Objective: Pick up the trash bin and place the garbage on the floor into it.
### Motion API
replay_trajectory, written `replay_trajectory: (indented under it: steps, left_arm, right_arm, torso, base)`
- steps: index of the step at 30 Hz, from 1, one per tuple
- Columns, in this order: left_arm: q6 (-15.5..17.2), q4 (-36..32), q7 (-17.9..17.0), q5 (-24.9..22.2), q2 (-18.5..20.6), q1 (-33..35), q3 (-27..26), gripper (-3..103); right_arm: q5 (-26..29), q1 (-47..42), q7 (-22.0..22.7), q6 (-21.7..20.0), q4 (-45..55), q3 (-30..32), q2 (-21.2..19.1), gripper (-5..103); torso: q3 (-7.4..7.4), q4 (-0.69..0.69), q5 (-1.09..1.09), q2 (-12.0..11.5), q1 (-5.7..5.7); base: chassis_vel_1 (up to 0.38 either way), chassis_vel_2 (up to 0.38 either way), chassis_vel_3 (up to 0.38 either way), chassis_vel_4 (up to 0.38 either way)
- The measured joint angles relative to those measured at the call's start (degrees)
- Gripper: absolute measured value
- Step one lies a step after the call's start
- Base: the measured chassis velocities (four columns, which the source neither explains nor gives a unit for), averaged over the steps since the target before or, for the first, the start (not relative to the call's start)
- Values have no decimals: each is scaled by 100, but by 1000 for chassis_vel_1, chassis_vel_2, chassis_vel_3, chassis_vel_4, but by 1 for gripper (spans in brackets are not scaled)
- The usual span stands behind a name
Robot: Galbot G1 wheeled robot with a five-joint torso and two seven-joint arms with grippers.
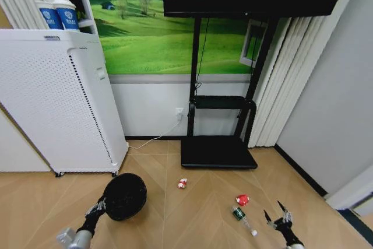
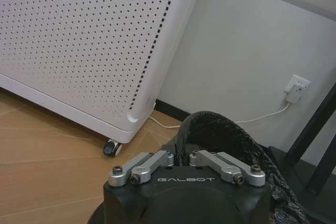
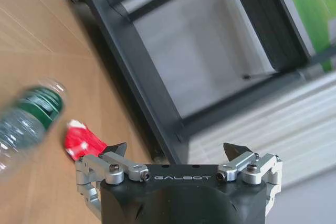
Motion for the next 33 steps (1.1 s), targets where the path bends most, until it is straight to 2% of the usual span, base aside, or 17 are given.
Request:
replay_trajectory:
  steps: [9, 15, 23, 30, 32, 33]
  left_arm:
    - [-29, 31, 17, 9, -20, 52, -33, 7]
    - [-38, 36, 21, 7, -26, 35, -37, 7]
    - [-39, 58, 23, 16, -30, 16, -13, 7]
    - [-48, 68, 29, 5, 14, 60, -35, 7]
    - [-55, 68, 29, -4, 21, 78, -52, 7]
    - [-55, 68, 29, -4, 21, 78, -52, 7]
  right_arm:
    - [-329, -510, -58, 140, 635, 82, -137, 100]
    - [-581, -547, -112, 252, 559, 108, -129, 100]
    - [-773, -368, -183, 283, 321, -380, 80, 100]
    - [-431, 46, -254, 286, -47, -980, 214, 100]
    - [157, 256, -326, 249, -272, -1321, 232, 100]
    - [157, 256, -326, 249, -272, -1321, 232, 100]
  torso:
    - [0, -4, 0, 0, 0]
    - [0, -3, 0, 0, 0]
    - [0, -3, 1, 0, 0]
    - [0, -2, 0, 0, 0]
    - [0, -4, 2, 0, 0]
    - [0, -4, 2, 0, 0]
  base:
    - [0, 0, 0, 0]
    - [0, 0, 0, 0]
    - [0, 0, 0, 0]
    - [0, 0, 0, 0]
    - [0, 0, 0, 0]
    - [0, 0, 0, 0]
